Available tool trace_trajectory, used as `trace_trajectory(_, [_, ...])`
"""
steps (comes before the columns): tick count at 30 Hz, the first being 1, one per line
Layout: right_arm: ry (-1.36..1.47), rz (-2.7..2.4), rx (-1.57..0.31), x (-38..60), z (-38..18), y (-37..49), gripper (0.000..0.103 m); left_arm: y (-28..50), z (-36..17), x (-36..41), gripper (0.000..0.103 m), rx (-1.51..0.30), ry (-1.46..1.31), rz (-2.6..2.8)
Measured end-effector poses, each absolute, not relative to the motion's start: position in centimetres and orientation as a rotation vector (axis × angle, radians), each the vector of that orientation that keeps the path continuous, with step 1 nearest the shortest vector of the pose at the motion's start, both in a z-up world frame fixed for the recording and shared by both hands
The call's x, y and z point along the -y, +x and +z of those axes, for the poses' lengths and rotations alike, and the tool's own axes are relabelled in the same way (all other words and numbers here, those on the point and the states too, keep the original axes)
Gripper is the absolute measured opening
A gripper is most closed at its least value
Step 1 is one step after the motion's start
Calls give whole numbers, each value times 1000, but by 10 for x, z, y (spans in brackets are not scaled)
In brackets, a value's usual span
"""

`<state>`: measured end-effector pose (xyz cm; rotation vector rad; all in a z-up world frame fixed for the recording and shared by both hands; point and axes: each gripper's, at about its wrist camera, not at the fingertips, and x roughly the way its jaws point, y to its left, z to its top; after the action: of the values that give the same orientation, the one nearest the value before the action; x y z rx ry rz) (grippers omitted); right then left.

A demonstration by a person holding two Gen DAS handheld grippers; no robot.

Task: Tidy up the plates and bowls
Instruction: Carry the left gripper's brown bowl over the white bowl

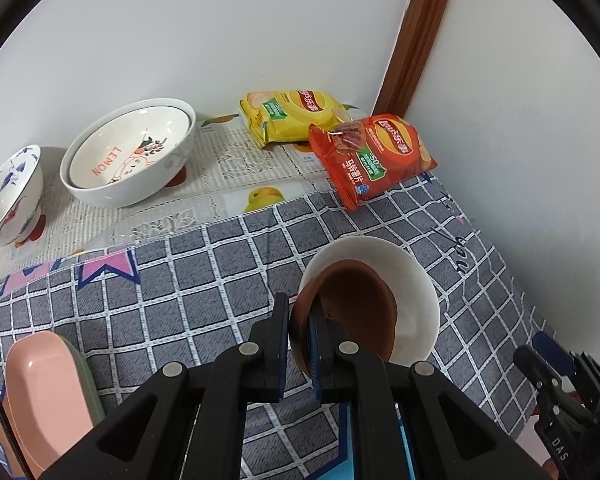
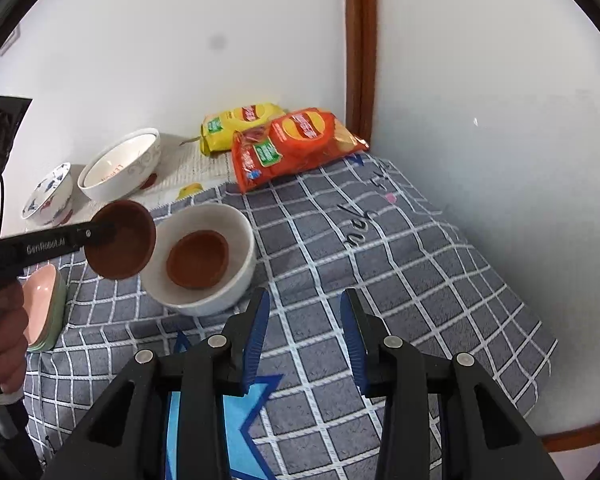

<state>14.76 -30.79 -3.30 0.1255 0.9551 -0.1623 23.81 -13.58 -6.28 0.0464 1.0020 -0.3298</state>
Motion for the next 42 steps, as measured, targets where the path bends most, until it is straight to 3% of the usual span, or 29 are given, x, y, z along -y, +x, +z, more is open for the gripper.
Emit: trace_trajectory(42, [177,-163,-1080,337,-86,141,37,264,-100,177,12,-1056,18,-385])
